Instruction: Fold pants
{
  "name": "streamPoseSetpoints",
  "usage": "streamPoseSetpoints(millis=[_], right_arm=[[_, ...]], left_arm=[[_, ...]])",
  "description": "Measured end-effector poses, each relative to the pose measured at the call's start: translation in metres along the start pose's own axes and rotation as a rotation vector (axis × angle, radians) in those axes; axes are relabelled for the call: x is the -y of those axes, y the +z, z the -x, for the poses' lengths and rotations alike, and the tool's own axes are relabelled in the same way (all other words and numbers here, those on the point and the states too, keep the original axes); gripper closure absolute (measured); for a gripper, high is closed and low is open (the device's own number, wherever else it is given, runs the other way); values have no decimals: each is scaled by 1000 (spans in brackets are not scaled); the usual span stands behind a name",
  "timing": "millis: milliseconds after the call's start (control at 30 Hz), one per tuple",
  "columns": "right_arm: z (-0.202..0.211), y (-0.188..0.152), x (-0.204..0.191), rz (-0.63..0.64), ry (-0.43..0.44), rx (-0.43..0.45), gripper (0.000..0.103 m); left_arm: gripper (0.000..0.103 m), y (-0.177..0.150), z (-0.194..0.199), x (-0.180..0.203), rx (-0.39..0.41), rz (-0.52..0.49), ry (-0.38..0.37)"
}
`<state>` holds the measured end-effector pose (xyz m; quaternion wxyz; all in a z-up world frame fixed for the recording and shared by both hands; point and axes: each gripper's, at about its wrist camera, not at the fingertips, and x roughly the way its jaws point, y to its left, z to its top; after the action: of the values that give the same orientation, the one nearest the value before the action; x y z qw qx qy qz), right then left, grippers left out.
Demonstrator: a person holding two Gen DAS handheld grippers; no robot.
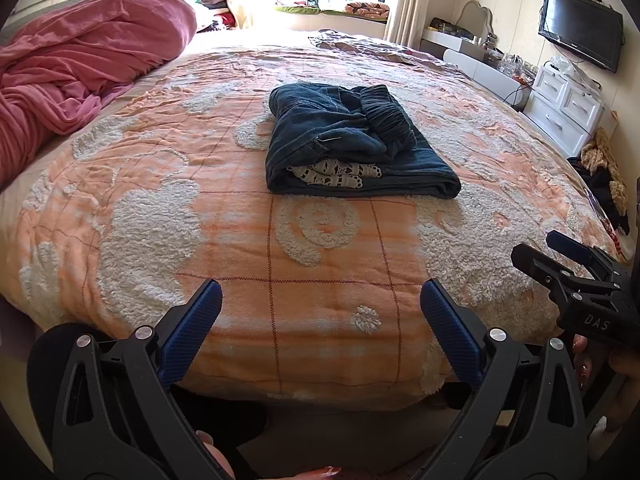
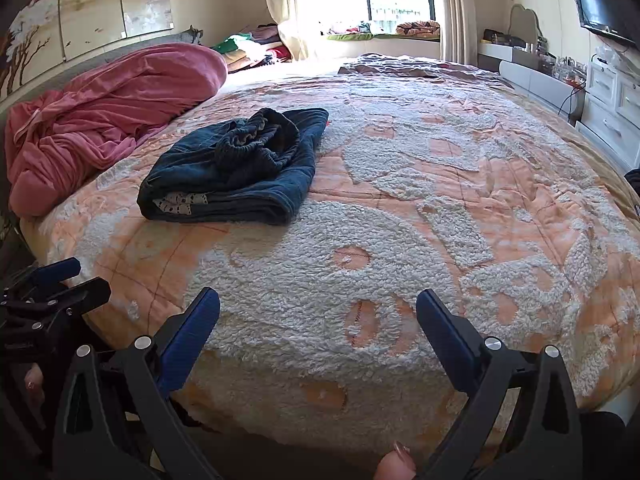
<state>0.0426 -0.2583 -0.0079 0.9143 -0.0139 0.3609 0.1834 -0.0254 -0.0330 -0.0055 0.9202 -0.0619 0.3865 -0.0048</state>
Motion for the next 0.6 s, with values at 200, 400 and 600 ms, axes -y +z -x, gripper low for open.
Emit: streamPoseSetpoints(millis=[200,400,600], right_arm=[[0,0,0,-1,1,0,5],[-1,0,0,-1,-1,-2,5],[-1,0,0,-5,-2,-9,5]], left_arm=[[10,0,1,0,0,-1,1],[10,0,1,2,-2,-9,3],[10,-1,1,4,-8,-9,-2]])
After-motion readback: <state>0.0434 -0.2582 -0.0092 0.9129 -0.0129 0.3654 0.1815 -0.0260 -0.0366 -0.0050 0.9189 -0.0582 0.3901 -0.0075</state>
